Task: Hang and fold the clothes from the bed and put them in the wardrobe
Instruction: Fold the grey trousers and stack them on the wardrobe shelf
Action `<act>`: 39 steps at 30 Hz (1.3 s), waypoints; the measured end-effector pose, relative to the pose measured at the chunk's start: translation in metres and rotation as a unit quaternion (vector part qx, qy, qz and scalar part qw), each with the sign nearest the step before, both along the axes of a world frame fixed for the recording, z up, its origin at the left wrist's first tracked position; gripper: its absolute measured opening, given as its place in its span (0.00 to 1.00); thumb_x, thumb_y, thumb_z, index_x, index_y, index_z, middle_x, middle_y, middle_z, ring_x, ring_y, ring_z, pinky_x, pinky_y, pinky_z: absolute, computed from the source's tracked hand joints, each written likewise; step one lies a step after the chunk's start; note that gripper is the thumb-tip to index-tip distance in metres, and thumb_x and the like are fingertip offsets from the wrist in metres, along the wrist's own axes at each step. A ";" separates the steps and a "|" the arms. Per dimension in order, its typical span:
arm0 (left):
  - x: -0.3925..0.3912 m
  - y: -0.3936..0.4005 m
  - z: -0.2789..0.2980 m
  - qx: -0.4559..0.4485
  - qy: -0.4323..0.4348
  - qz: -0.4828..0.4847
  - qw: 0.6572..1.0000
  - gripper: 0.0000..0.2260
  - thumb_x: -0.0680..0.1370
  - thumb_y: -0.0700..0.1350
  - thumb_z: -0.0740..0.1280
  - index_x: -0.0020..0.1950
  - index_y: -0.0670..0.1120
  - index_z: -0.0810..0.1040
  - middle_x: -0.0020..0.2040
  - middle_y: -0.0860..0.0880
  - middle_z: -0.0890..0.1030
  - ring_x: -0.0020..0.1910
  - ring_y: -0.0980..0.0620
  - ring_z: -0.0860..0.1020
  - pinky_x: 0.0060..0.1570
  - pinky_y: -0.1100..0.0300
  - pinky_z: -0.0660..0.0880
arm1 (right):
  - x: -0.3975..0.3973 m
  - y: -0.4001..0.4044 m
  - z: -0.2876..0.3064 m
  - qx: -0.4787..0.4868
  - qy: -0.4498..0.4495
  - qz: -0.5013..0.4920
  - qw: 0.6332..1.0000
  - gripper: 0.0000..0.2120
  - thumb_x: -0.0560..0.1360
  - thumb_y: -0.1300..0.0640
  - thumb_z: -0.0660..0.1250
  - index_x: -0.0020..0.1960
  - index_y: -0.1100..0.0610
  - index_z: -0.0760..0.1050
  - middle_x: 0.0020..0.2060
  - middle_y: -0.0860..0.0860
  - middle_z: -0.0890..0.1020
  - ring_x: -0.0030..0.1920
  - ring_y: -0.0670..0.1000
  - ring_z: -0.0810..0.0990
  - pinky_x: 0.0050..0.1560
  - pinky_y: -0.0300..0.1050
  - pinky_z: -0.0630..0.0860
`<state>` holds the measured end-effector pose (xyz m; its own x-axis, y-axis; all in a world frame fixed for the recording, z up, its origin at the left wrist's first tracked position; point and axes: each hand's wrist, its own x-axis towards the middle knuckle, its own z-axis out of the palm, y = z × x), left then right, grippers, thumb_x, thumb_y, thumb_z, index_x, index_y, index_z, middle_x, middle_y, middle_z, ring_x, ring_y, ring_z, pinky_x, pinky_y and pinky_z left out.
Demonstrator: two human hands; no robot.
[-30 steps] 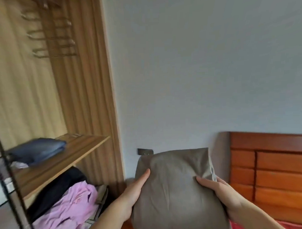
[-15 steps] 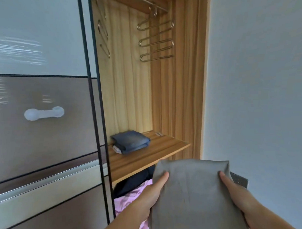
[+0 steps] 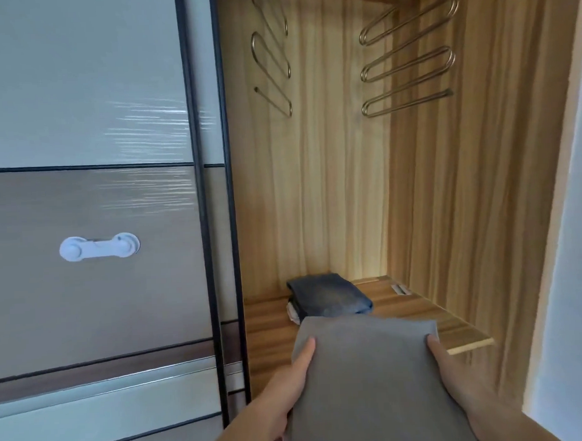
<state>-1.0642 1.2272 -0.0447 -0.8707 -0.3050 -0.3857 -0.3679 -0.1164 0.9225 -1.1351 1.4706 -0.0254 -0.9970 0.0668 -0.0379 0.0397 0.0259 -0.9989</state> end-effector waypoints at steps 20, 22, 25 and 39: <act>-0.370 -0.115 -0.016 -0.018 -0.009 0.070 0.997 0.39 0.74 0.73 0.57 0.75 0.48 0.67 0.68 0.45 0.75 0.65 0.43 0.74 0.67 0.46 0.69 | -0.410 -0.126 -0.020 0.174 -0.005 0.100 0.980 0.24 0.76 0.37 0.59 0.54 0.56 0.80 0.48 0.57 0.83 0.49 0.61 0.81 0.58 0.61 0.76; -0.394 -0.130 -0.020 -0.054 -0.005 0.125 0.991 0.38 0.74 0.72 0.56 0.73 0.46 0.69 0.66 0.44 0.76 0.62 0.42 0.75 0.66 0.46 0.70 | -0.447 -0.155 -0.018 0.215 0.001 0.122 0.969 0.29 0.74 0.31 0.56 0.54 0.54 0.81 0.48 0.57 0.83 0.47 0.61 0.81 0.56 0.59 0.77; -0.428 -0.151 -0.038 -0.149 -0.039 0.200 0.968 0.35 0.77 0.69 0.54 0.68 0.42 0.74 0.64 0.42 0.78 0.58 0.43 0.77 0.62 0.50 0.72 | -0.493 -0.189 -0.032 0.283 0.008 0.139 0.949 0.29 0.78 0.35 0.53 0.60 0.55 0.80 0.45 0.55 0.82 0.41 0.56 0.78 0.50 0.47 0.76; -0.460 -0.158 -0.106 -0.417 -0.127 0.233 0.870 0.22 0.78 0.67 0.55 0.55 0.49 0.71 0.49 0.48 0.80 0.46 0.46 0.78 0.48 0.50 0.77 | -0.546 -0.217 -0.132 0.414 0.056 0.172 0.892 0.25 0.81 0.40 0.48 0.47 0.56 0.76 0.44 0.58 0.81 0.40 0.56 0.75 0.45 0.49 0.71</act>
